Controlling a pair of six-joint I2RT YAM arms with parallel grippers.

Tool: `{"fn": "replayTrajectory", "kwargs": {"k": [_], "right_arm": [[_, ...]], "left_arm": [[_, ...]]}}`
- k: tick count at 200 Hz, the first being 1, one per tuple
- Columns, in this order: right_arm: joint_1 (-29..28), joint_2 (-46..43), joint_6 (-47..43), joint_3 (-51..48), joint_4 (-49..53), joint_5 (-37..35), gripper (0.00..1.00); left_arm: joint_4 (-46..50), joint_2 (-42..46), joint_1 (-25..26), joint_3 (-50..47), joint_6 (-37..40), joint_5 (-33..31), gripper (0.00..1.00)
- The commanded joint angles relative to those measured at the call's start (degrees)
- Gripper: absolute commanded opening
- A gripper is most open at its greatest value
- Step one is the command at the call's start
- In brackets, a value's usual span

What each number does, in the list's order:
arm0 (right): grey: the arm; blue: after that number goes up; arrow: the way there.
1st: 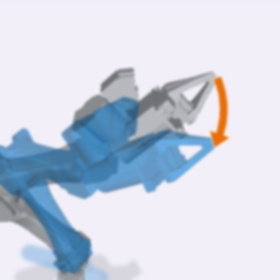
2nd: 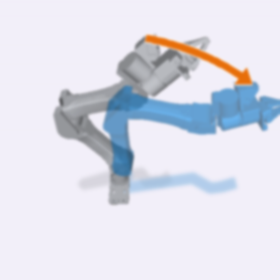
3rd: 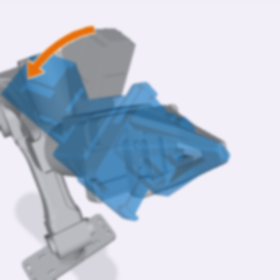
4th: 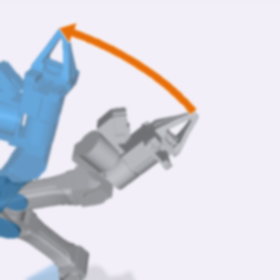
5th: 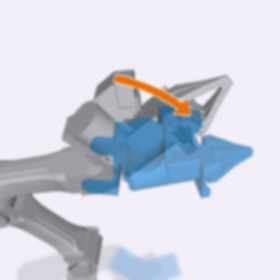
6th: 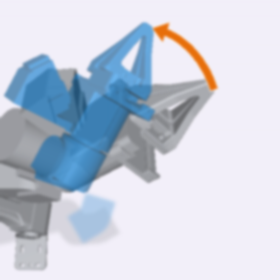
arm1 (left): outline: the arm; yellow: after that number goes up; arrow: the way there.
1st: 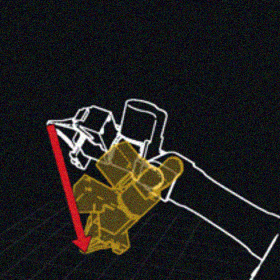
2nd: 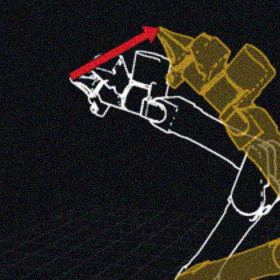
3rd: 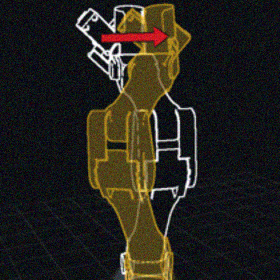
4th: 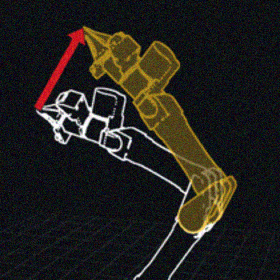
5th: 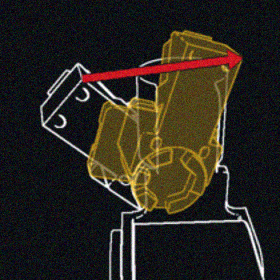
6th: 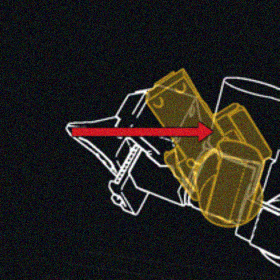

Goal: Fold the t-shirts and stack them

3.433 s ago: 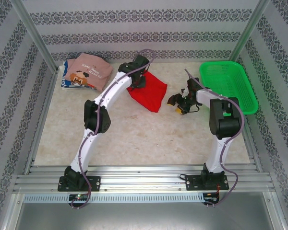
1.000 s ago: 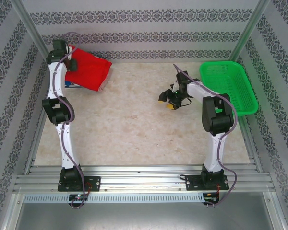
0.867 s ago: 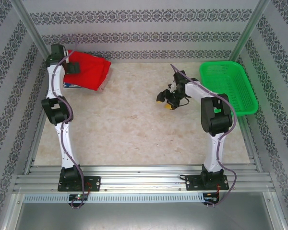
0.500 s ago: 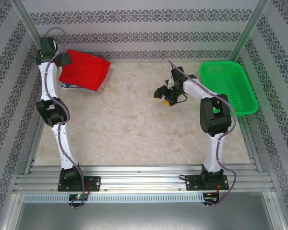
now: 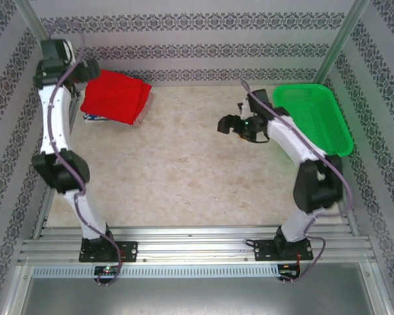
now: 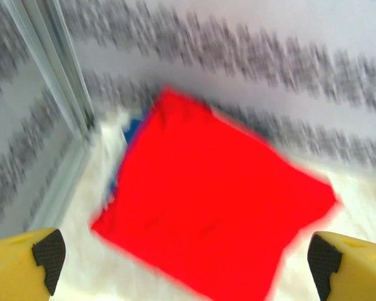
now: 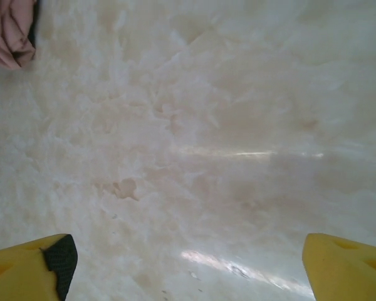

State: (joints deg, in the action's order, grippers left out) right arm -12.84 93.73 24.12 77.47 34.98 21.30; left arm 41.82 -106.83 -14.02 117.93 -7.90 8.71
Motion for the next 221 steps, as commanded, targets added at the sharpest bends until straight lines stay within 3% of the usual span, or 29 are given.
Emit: {"fn": "replayTrajectory", "kwargs": {"k": [1,16,54,90,107,135,174,196,210,221], "right_arm": [[2.16,-12.17,-4.56,-10.49,-7.09,-13.91,0.98],[3.78,-20.64,-5.45,-19.58,-11.43,-20.45,0.98],[7.22,-37.97,-9.04,-39.82,-23.00,-33.62,0.98],[7.77,-53.83,-16.24,-60.74,-40.98,-42.00,0.98],[8.02,-56.98,-14.92,-65.27,-43.82,-42.27,0.98],[7.79,-51.21,-13.91,-67.34,-50.00,-41.00,0.98],[7.74,-41.45,-16.71,-67.83,-64.46,-38.37,0.98],[8.56,-32.78,-17.59,-67.00,-75.34,-36.71,0.98],[8.78,-26.56,-19.16,-64.79,-80.65,-35.48,0.98],[9.43,-21.35,-20.51,-62.63,-84.09,-34.41,0.98]], "left_arm": [[-22.74,20.58,1.18,-28.32,-8.07,2.30,1.00],[-35.03,35.22,1.57,-49.46,-14.23,0.32,1.00],[-38.23,55.00,10.25,-80.40,-10.99,-13.64,1.00],[-48.57,68.56,14.18,-101.00,-8.33,-20.26,1.00],[-53.90,70.26,14.28,-104.09,-4.55,-22.17,1.00],[-71.44,62.34,14.28,-110.22,-2.06,-20.42,1.00],[-101.33,33.05,14.46,-108.35,2.05,-17.32,1.00],[-99.06,22.69,13.64,-101.46,4.86,-14.60,1.00],[-112.06,12.83,13.80,-101.47,7.56,-10.89,1.00],[-96.37,18.81,13.26,-98.84,5.43,-11.11,1.00]]}}
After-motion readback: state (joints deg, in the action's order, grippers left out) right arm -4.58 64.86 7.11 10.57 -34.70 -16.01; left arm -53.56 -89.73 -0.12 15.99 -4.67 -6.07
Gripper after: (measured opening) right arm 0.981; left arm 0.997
